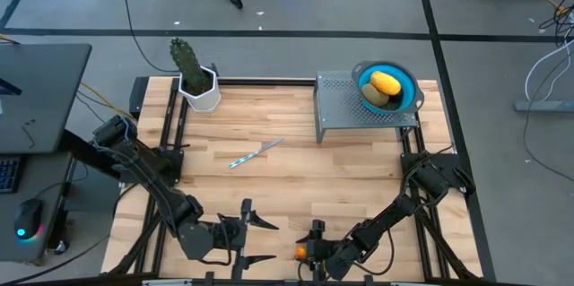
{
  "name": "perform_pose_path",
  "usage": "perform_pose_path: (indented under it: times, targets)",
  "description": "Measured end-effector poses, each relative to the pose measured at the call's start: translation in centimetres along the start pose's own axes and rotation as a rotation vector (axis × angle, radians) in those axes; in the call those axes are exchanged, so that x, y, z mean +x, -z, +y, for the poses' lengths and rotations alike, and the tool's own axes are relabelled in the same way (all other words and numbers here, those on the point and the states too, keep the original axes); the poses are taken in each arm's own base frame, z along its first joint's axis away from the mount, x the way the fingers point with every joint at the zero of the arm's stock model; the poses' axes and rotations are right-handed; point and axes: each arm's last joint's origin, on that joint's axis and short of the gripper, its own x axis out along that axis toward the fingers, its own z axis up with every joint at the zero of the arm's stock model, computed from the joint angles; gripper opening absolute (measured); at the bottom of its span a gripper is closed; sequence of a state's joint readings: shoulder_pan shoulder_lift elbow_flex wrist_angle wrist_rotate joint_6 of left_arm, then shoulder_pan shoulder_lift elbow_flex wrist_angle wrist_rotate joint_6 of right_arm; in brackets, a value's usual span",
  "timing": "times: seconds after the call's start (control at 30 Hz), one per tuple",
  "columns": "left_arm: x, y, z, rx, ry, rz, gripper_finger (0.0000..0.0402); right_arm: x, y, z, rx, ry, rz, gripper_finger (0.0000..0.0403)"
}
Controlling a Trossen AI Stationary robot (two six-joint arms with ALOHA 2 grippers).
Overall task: Pick & Place Fruit
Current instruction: Put the pear into the blue strainer bowl on the shelf
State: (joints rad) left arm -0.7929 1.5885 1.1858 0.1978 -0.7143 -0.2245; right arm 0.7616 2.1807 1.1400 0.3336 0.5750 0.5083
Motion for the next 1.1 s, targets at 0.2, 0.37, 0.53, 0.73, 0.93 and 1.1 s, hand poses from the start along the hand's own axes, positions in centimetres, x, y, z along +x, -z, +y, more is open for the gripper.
perform_pose_path:
  times: [0.2, 0.37, 0.53, 0.73, 0.93, 1.1]
  targets:
    - [0.00, 0.07, 0.02, 0.002, -0.001, 0.006, 0.0309, 0.00, 0.01, 0.02, 0.000, -0.007, 0.004, 0.0224]
    - [0.00, 0.07, 0.02, 0.002, -0.001, 0.006, 0.0309, 0.00, 0.03, 0.05, 0.000, -0.018, 0.010, 0.0216]
    - [0.00, 0.06, 0.02, 0.001, -0.001, 0.006, 0.0309, 0.00, 0.03, 0.06, 0.000, -0.022, 0.012, 0.0213]
    - [0.00, 0.06, 0.02, 0.001, -0.001, 0.005, 0.0309, -0.01, -0.01, 0.08, 0.084, -0.022, 0.010, 0.0213]
    - [0.00, 0.06, 0.02, 0.001, -0.001, 0.005, 0.0309, 0.03, -0.08, 0.00, 0.115, -0.021, 0.009, 0.0210]
    - [0.00, 0.07, 0.01, 0.001, -0.001, 0.006, 0.0309, 0.04, -0.08, -0.01, 0.109, -0.020, 0.009, 0.0185]
